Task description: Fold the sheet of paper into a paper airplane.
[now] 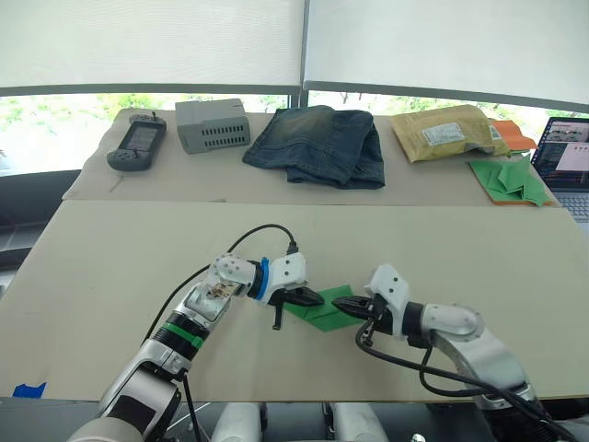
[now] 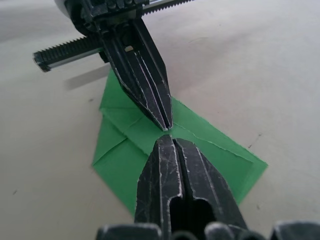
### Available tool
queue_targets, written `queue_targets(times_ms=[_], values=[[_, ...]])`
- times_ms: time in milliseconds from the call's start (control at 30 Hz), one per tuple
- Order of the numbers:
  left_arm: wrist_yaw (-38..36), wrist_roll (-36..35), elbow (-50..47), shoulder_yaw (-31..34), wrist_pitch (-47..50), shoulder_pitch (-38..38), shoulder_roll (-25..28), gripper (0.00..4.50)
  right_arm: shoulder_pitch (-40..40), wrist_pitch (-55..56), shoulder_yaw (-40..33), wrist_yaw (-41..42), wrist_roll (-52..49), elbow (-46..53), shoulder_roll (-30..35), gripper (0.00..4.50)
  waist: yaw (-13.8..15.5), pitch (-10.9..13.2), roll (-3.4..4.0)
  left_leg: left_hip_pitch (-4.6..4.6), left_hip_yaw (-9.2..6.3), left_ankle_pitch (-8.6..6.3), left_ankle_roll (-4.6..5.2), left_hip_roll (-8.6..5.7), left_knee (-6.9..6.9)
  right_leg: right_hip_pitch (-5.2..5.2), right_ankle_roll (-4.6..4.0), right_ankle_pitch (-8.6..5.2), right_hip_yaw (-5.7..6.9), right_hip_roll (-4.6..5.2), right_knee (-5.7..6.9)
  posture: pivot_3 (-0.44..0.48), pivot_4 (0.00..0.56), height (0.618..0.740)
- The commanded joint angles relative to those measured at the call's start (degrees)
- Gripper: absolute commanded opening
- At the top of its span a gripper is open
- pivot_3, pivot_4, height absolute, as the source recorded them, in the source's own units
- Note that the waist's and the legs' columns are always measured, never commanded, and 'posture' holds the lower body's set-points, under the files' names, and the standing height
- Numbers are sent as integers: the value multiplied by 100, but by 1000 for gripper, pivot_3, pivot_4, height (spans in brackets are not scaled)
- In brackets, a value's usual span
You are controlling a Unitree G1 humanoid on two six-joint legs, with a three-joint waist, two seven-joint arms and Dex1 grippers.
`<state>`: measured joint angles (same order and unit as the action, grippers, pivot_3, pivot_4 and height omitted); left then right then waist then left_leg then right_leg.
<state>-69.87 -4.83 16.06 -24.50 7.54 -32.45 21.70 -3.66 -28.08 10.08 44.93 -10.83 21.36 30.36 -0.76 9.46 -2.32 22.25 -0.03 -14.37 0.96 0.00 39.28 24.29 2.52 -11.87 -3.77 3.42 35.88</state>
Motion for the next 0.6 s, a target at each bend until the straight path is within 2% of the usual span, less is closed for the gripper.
queue_targets(times_ms=[33,367,600], values=[[-86,117,111,-93,-8,-28,2,0,140,240,53,-343,175,-81,-168,18,0,0,0,0,0,0,0,0,0,0,0,0,1,-1,0,0,150,728],[-312,31,6,-132,101,32,-2,0,416,449,-407,-200,36,-603,345,18,12,-2,1,-9,0,0,0,-1,0,-14,0,-1,1,1,-3,0,150,728],[-399,-27,-187,-101,158,71,-24,0,301,634,-141,-17,77,-746,338,18,4,-3,1,-9,0,0,0,0,0,-14,0,-1,1,-1,-4,0,150,728]])
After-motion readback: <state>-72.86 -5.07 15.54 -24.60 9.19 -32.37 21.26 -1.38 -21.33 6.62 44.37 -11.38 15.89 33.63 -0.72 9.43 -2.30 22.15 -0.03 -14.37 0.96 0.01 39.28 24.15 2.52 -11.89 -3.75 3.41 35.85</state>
